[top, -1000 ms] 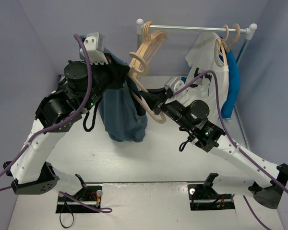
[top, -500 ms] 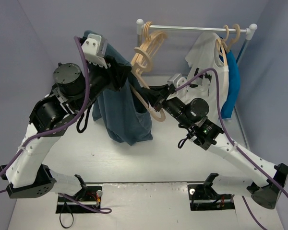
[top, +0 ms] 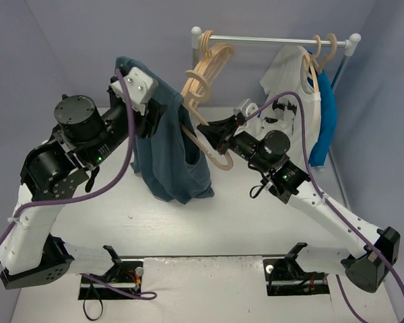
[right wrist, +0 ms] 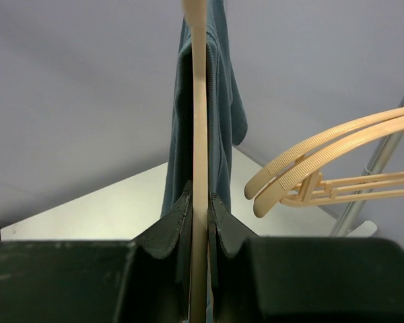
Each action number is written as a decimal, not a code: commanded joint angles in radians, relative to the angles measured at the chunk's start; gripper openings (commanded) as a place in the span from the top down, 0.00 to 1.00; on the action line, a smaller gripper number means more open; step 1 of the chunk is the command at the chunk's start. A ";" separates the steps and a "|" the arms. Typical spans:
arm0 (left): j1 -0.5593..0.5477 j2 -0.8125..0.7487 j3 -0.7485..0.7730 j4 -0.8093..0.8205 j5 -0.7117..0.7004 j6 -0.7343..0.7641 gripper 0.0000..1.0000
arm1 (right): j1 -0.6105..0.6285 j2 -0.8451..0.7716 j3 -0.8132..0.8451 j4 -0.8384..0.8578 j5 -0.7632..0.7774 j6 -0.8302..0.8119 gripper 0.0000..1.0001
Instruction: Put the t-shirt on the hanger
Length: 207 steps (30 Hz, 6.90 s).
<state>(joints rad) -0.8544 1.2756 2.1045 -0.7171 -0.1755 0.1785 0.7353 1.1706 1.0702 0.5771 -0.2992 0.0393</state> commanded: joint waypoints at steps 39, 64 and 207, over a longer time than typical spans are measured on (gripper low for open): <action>0.342 0.050 -0.126 -0.549 0.697 0.640 0.37 | -0.151 -0.081 -0.153 -0.019 -0.691 0.005 1.00; 0.418 0.071 -0.239 -0.590 0.888 0.705 1.00 | -0.152 -0.053 -0.129 -0.032 -0.716 -0.012 1.00; 0.254 -0.239 -1.025 0.541 0.639 -0.058 1.00 | 0.026 0.134 0.281 -0.707 0.280 0.091 0.65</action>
<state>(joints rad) -0.6022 1.0962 1.0882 -0.3955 0.4059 0.1495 0.7544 1.3728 1.3714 -0.1669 -0.0345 0.1334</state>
